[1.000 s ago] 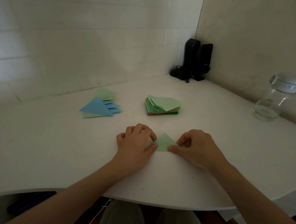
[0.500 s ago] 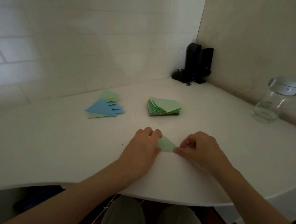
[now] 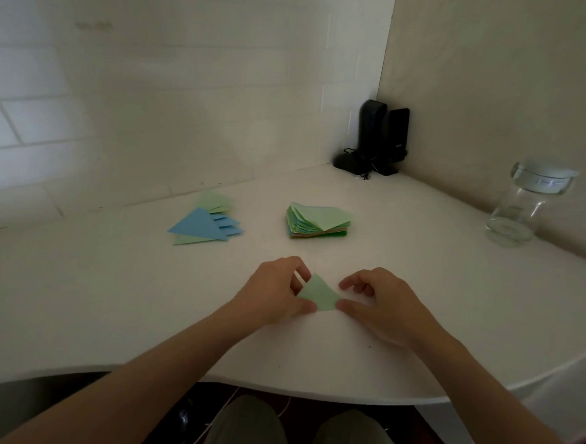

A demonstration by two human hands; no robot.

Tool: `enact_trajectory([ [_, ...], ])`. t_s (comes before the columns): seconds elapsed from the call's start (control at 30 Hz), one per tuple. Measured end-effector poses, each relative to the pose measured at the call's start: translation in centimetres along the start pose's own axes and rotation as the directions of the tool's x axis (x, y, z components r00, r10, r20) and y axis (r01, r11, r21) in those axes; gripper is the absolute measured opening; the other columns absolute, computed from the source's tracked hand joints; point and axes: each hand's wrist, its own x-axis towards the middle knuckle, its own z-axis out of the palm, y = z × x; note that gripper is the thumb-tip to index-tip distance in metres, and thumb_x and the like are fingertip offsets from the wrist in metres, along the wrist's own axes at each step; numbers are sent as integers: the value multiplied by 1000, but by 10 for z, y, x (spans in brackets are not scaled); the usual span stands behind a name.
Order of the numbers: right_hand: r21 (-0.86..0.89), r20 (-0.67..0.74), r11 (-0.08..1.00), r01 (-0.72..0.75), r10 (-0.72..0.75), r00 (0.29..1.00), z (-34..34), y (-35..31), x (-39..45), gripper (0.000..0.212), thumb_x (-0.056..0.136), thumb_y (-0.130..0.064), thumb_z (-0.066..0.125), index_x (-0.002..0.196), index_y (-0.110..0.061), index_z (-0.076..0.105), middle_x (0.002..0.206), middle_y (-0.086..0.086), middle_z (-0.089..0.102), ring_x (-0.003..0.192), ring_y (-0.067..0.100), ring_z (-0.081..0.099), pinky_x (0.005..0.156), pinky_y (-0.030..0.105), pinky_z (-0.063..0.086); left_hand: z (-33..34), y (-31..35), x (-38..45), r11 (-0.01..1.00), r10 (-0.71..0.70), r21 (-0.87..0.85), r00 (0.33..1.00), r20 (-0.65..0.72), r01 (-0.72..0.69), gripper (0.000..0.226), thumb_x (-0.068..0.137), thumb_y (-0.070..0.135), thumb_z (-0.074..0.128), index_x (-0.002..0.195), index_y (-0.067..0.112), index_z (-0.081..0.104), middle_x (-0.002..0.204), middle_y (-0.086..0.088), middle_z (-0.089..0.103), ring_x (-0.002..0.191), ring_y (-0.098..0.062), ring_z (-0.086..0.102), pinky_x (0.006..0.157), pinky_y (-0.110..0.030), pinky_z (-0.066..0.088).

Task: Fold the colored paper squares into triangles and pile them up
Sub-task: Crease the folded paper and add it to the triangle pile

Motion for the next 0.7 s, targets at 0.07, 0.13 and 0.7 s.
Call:
enact_trajectory([
  [0.07,21,-13,1000,1,-1,1000,1,-1,-2,26,78,-40,71,101,-30,64,96,-7,52,87,5,49,69,10,34,2,-4,0,998,55,9,998,-39,-54,25,75,30,77,93,27,59,83,10,59,67,-2,52,58,-11,40],
  [0.13,27,-38,1000,1,0,999,1,-3,-2,13,80,-39,69,88,-30,64,94,-6,54,88,9,51,72,19,36,1,-8,0,995,98,7,992,-85,-98,10,82,31,70,83,28,60,77,11,59,64,1,50,55,-7,35],
  [0.7,6,-336,1000,5,-2,942,-4,-9,70,16,80,-37,70,86,-23,65,94,-1,62,75,9,59,70,25,43,-106,-118,43,978,-208,-132,805,-555,162,17,91,25,59,100,13,68,90,-8,68,83,-25,59,69,-26,39],
])
